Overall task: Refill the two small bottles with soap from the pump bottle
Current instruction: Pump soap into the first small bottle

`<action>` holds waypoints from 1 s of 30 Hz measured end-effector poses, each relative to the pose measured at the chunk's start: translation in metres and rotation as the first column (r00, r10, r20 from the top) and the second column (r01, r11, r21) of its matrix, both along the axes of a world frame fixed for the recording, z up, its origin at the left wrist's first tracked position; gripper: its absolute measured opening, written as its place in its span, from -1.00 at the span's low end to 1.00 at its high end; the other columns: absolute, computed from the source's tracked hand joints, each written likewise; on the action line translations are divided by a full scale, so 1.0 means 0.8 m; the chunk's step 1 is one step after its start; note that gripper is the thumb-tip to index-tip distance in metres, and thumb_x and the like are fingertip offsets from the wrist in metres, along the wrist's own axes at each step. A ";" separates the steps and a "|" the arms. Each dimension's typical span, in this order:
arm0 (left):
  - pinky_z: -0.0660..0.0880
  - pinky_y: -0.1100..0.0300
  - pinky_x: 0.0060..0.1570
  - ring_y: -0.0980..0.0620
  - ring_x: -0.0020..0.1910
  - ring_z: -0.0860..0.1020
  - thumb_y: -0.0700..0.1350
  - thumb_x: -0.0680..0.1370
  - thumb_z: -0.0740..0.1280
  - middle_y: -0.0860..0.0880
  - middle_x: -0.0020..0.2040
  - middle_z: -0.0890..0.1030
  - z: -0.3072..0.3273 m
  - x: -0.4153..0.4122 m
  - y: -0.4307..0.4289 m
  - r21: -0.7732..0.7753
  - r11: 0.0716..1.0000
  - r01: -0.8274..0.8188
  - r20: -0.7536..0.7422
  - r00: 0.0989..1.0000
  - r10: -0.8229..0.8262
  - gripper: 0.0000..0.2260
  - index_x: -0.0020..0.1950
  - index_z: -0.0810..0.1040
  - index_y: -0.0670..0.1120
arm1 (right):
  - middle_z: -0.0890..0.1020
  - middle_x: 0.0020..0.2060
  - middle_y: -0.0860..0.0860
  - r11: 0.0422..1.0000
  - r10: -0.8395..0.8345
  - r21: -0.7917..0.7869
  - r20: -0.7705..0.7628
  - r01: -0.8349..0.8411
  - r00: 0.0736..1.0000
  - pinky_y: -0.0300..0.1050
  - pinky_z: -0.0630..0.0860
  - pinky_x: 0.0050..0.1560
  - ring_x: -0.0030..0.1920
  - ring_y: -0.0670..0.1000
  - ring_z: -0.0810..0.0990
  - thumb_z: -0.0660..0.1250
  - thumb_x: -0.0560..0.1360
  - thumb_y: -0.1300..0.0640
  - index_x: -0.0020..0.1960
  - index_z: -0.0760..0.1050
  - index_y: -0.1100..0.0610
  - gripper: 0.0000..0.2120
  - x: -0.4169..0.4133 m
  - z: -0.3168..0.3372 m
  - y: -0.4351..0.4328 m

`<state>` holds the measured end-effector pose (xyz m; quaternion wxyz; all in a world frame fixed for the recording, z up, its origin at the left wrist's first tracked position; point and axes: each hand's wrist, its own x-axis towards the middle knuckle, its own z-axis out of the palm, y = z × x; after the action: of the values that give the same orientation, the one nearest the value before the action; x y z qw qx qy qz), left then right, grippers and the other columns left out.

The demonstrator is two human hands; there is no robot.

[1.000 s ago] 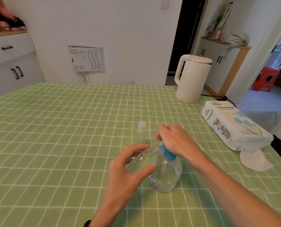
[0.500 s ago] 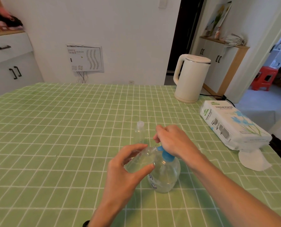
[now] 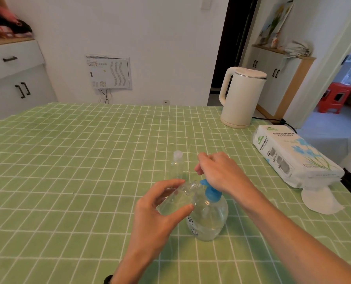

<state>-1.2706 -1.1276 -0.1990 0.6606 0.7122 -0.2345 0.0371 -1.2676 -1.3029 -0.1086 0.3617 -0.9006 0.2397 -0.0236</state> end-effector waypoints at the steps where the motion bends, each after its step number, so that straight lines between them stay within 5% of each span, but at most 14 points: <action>1: 0.52 0.14 0.28 0.04 0.18 0.71 -0.01 0.34 0.63 0.16 0.14 0.75 -0.001 0.000 -0.001 0.001 1.000 0.001 0.000 1.000 -0.001 -0.57 0.17 0.68 0.22 | 0.76 0.11 0.20 1.000 -0.004 0.001 -0.001 0.004 1.000 0.20 0.60 0.27 0.18 0.25 0.70 0.11 0.68 -0.07 0.15 0.68 0.30 -0.48 0.000 -0.001 0.001; 15: 0.51 0.38 0.26 0.10 0.19 0.71 -0.11 0.35 0.69 0.18 0.14 0.76 0.000 -0.002 0.003 -0.007 1.000 0.012 0.007 1.000 -0.012 -0.54 0.17 0.69 0.21 | 0.75 0.16 0.22 1.000 0.013 -0.012 0.018 -0.013 1.000 0.16 0.58 0.27 0.20 0.25 0.69 0.09 0.68 -0.11 0.17 0.67 0.31 -0.44 -0.002 0.004 -0.003; 30: 0.50 0.41 0.24 0.09 0.19 0.71 -0.07 0.35 0.65 0.16 0.14 0.76 -0.004 0.001 -0.003 -0.020 0.999 0.034 0.007 0.999 -0.034 -0.56 0.17 0.69 0.22 | 0.76 0.12 0.18 0.999 -0.036 0.019 0.051 0.035 0.998 0.20 0.60 0.29 0.19 0.23 0.70 0.11 0.66 -0.08 0.14 0.67 0.29 -0.49 -0.001 -0.003 -0.004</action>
<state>-1.2700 -1.1301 -0.2023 0.6674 0.7013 -0.2487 0.0306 -1.2682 -1.3061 -0.1107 0.3753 -0.8921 0.2463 -0.0507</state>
